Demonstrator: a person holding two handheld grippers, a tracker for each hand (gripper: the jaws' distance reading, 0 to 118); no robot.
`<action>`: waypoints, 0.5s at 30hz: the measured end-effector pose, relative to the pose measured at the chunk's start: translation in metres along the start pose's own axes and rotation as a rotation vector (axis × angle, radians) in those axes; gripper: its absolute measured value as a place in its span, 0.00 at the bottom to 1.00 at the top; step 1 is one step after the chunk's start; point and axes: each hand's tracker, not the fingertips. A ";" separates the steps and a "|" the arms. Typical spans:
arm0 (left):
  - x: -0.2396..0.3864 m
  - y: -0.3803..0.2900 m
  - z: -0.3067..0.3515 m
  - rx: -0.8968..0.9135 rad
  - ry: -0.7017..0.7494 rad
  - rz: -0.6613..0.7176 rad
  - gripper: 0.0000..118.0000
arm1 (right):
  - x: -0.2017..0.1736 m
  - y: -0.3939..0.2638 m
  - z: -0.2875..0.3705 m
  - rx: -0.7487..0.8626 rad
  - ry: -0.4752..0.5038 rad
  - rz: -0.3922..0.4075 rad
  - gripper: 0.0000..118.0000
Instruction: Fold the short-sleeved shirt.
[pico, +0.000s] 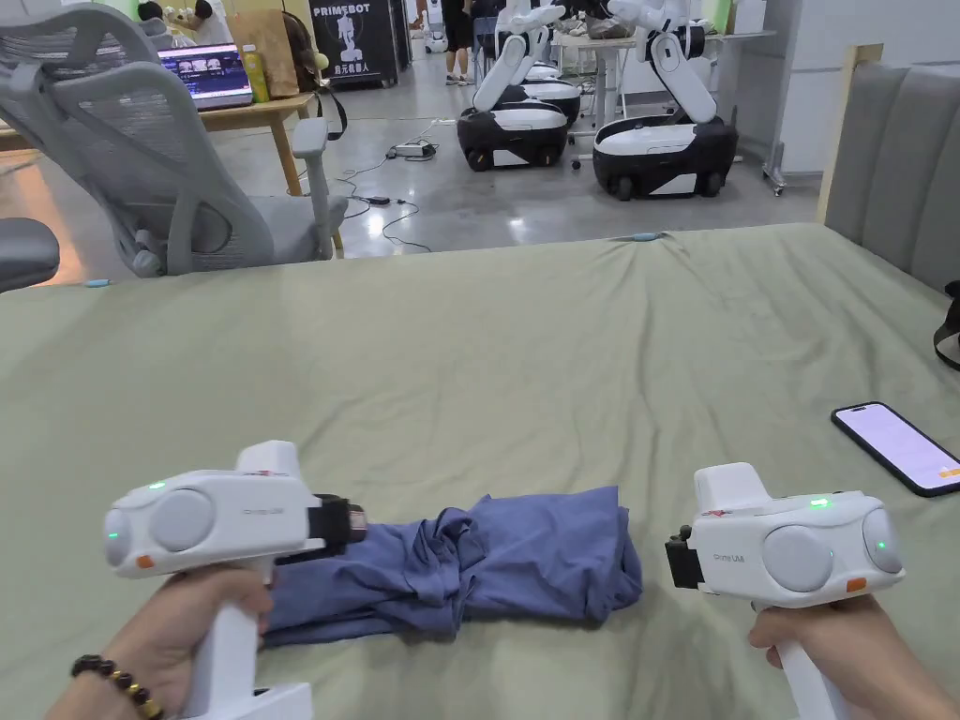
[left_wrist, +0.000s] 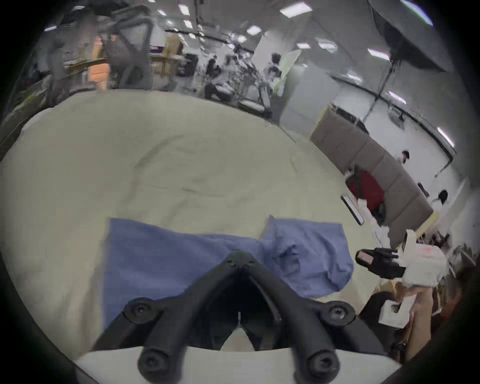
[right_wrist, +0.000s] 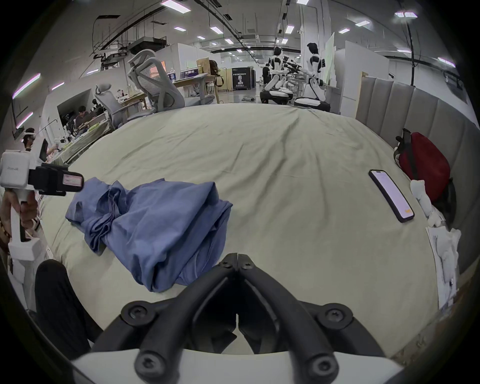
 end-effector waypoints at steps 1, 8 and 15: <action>-0.005 -0.001 0.013 0.017 0.019 0.001 0.00 | -0.001 0.000 0.000 0.006 0.004 -0.002 0.00; -0.043 -0.014 0.035 0.030 0.071 0.070 0.00 | -0.015 0.005 -0.006 0.029 0.003 -0.008 0.00; -0.040 -0.017 0.019 0.004 0.088 0.064 1.00 | -0.021 0.008 -0.004 0.044 -0.053 0.004 0.00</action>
